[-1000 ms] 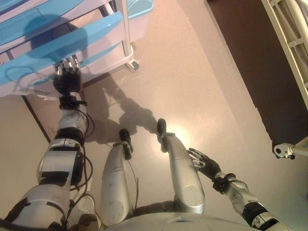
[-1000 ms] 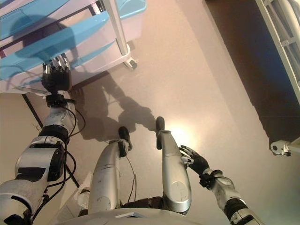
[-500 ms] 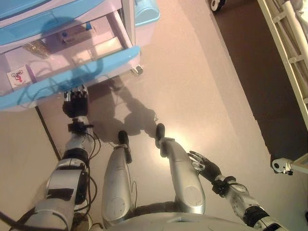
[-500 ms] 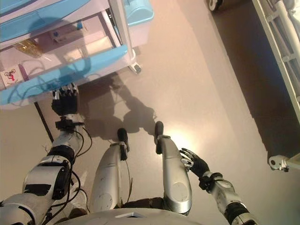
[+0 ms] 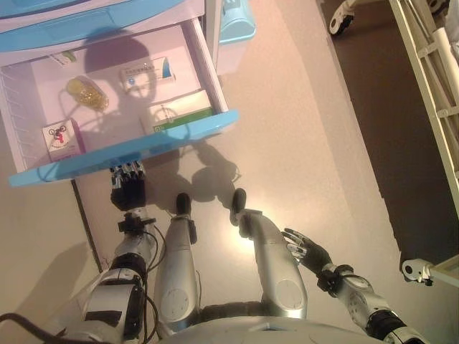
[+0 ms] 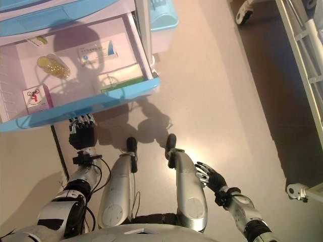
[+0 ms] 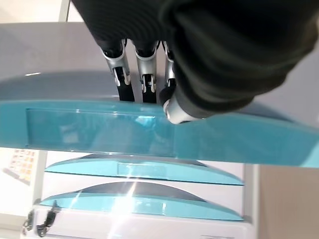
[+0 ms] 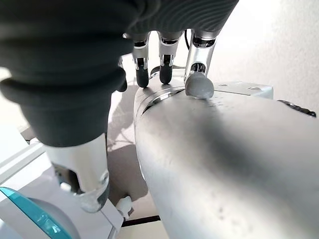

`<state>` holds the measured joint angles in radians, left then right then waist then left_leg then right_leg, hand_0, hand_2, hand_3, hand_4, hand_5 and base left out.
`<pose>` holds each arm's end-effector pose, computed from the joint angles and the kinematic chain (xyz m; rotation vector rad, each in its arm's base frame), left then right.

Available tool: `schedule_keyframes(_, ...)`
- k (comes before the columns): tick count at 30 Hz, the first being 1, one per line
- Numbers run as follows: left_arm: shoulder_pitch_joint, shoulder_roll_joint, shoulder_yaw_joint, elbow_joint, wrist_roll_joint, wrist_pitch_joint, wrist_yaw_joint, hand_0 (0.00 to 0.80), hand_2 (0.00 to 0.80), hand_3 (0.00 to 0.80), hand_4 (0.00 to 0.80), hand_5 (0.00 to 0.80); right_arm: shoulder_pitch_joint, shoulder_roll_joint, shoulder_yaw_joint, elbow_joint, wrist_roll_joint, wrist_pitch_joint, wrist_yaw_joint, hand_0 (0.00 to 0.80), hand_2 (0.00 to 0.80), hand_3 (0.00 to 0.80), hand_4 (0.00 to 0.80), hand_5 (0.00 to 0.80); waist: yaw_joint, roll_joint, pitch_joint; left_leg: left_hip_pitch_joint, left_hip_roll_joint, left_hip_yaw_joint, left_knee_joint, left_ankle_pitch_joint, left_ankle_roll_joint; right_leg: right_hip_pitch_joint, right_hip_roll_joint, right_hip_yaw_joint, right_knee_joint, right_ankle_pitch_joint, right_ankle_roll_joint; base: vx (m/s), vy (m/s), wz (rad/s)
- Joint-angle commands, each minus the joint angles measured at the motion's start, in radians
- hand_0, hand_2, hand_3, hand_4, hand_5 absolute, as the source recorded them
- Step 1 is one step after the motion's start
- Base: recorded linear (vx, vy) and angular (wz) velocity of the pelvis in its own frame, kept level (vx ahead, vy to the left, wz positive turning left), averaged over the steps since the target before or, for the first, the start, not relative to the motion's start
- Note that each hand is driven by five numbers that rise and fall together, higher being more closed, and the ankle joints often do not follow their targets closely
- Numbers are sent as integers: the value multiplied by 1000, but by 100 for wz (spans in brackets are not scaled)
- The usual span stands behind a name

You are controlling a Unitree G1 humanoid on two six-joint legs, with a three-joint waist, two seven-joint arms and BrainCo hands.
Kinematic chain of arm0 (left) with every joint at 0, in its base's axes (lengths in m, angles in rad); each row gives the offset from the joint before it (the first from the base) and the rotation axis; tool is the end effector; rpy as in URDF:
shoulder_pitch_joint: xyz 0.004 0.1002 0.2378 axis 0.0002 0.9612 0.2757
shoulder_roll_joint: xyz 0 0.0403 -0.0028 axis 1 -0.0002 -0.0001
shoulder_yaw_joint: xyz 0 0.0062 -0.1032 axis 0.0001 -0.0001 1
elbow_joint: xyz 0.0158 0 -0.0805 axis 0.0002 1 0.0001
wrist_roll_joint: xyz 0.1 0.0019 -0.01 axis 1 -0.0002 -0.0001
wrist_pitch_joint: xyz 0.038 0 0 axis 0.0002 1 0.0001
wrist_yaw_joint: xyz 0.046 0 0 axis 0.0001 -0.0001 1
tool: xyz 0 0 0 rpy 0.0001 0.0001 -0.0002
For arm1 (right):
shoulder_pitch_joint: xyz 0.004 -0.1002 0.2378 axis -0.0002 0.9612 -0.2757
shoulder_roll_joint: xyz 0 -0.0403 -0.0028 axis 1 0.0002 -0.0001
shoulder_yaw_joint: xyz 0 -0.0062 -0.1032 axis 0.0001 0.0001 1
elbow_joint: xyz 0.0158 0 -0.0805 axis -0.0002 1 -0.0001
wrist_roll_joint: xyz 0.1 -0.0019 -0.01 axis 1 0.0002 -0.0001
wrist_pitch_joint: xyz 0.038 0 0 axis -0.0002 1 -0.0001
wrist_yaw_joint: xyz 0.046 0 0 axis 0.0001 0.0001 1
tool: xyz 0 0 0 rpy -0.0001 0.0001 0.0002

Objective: Open the drawer and pick up the medicine

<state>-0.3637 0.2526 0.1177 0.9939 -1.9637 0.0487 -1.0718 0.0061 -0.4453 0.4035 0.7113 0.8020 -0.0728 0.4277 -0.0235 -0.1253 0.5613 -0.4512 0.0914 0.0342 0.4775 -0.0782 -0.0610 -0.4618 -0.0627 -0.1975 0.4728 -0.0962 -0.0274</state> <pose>0.2317 0.2274 -0.0330 -1.5904 -0.6394 -0.1468 0.1417 -0.2301 -0.0662 0.3412 0.6744 0.3025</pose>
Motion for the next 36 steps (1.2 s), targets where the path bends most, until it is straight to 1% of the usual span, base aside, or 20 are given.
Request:
schedule_keyframes(1,64,18,-13,-55,-9,23,21,800,800,800,800,800,20,94,13,-146,12,-17,51,0,0,0,0,0,31,-54,-41,21,-53,17,-72,-26,52,45,22,-38,95,-114,40,-14,-97,13)
schedule_keyframes(4,97,18,-26,-62,-9,34,78,800,800,800,800,800,29,100,8,-158,14,-13,48,0,0,0,0,0,39,-63,-41,24,-48,8,-79,-23,48,54,28,-48,85,-111,39,-21,-99,6)
schedule_keyframes(7,121,16,-33,-42,-2,50,119,800,800,800,800,800,29,106,6,-156,19,-17,46,0,0,0,0,0,46,-67,-41,21,-44,0,-82,-19,44,58,31,-58,80,-111,36,-20,-72,9)
schedule_keyframes(10,152,8,-28,-24,23,69,187,800,800,800,800,800,37,111,-1,-157,24,-21,46,0,0,0,0,0,54,-68,-41,17,-45,-9,-83,-17,41,60,32,-68,78,-110,33,-9,-56,13)
schedule_keyframes(15,191,5,-11,43,94,95,306,800,800,800,800,800,42,118,-16,-140,23,-25,53,0,0,0,0,0,61,-64,-41,13,-48,-15,-81,-14,37,65,30,-77,75,-111,29,6,-12,11)
schedule_keyframes(16,195,5,-11,49,101,100,327,621,621,621,621,621,43,118,-18,-138,22,-27,56,0,0,0,0,0,61,-63,-41,13,-48,-16,-80,-14,36,64,29,-78,77,-112,29,11,28,3)
schedule_keyframes(17,198,4,-7,62,115,103,354,0,0,0,0,0,44,120,-20,-135,19,-28,55,0,0,0,0,0,61,-62,-41,12,-50,-17,-78,-15,36,62,26,-78,80,-113,29,9,35,1)
schedule_keyframes(22,190,18,-2,106,177,102,468,0,0,0,0,0,47,120,-32,-117,12,-37,63,0,0,0,0,0,54,-55,-41,8,-53,-11,-65,-19,40,50,18,-79,97,-118,29,5,59,1)
schedule_keyframes(24,179,27,4,128,187,95,533,0,0,0,0,0,46,117,-39,-111,6,-35,70,0,0,0,0,0,48,-53,-41,5,-54,-7,-57,-22,41,45,14,-76,106,-119,31,6,60,0)
schedule_keyframes(25,176,31,4,135,199,86,571,0,0,0,0,0,47,115,-41,-108,3,-37,73,0,0,0,0,0,46,-52,-41,3,-54,-5,-52,-23,41,42,13,-76,111,-120,31,10,69,0)
schedule_keyframes(26,169,38,14,148,227,55,604,0,0,0,0,0,49,114,-43,-103,2,-42,74,0,0,0,0,0,43,-50,-41,4,-53,-3,-48,-24,41,40,11,-74,119,-122,32,19,69,0)
schedule_keyframes(28,161,45,16,153,237,35,628,0,0,0,0,0,51,112,-51,-96,-6,-53,64,0,0,0,0,0,38,-48,-41,8,-52,1,-46,-23,42,39,8,-72,124,-122,33,25,54,0)
schedule_keyframes(30,152,53,26,162,277,31,673,0,0,0,0,0,55,107,-59,-97,-12,-95,5,0,0,0,0,0,33,-45,-41,16,-52,7,-48,-23,43,41,4,-68,127,-122,37,33,41,1)
schedule_keyframes(33,153,61,23,155,377,25,703,0,0,0,0,0,56,81,-84,-129,-73,-209,-112,0,0,0,0,0,26,-37,-41,27,-50,17,-57,-19,45,41,-3,-65,131,-118,45,9,10,1)
schedule_keyframes(34,155,61,23,153,386,21,703,0,0,0,0,0,56,76,-87,-137,-76,-225,-125,0,0,0,0,0,25,-36,-41,28,-50,18,-59,-18,46,40,-4,-65,132,-117,46,0,0,0)
schedule_keyframes(35,155,61,23,153,386,21,703,0,0,0,0,0,56,76,-87,-137,-76,-225,-125,0,0,0,0,0,25,-36,-41,28,-50,18,-59,-18,46,40,-4,-65,132,-117,46,10,8,-3)
schedule_keyframes(36,185,66,8,125,439,4,687,0,0,0,0,0,62,39,-111,-221,-124,-266,-189,0,0,0,0,0,20,-31,-41,34,-49,24,-65,-18,46,43,-8,-63,129,-113,50,0,0,0)
